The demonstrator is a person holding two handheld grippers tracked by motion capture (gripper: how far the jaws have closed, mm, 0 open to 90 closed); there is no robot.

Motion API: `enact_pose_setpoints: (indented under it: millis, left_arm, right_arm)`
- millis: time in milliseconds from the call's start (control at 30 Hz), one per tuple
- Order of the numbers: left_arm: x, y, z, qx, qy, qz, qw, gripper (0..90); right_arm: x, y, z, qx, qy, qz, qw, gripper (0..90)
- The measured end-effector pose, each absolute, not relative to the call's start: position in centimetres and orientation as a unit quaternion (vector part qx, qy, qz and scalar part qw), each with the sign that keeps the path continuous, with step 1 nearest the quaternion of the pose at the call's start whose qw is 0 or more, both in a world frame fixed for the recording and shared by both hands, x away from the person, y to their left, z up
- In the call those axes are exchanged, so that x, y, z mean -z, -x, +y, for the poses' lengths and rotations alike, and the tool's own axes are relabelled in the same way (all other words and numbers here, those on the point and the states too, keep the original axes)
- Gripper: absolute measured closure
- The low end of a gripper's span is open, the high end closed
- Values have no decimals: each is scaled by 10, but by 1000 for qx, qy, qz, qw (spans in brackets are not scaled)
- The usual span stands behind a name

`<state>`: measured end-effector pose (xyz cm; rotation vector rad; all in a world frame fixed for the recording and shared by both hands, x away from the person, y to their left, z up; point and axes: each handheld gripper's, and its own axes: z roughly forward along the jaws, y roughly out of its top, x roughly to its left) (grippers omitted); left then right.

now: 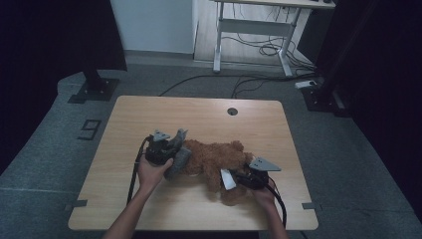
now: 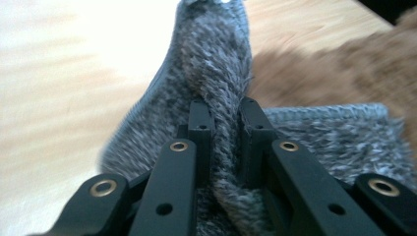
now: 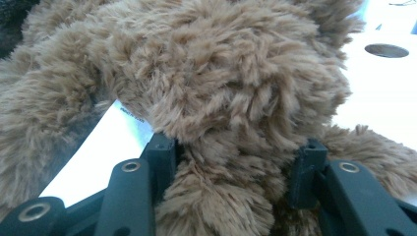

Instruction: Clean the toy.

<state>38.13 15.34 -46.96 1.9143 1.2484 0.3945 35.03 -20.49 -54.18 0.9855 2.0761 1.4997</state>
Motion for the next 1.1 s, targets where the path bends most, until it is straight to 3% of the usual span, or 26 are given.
enact_pose_setpoints:
  millis: [333,600,800,933,1100]
  left_arm:
    - [523,-382,169,-92,-761,517,381,789]
    - [466,-383,172,-144,-743,496,425,779]
    - [420,-395,140,-155,-750,452,458,771]
    - [425,-411,107,-146,-775,439,430,765]
    - [447,-417,97,-135,-777,444,425,768]
  right_arm:
    - [543,-352,-205,-537,-356,739,197,504]
    - [543,-360,-199,-526,-357,738,224,521]
    - [543,-363,-200,-532,-348,739,221,520]
    - [543,-363,-203,-533,-342,742,221,519]
    - [544,-364,-206,-537,-340,741,220,494]
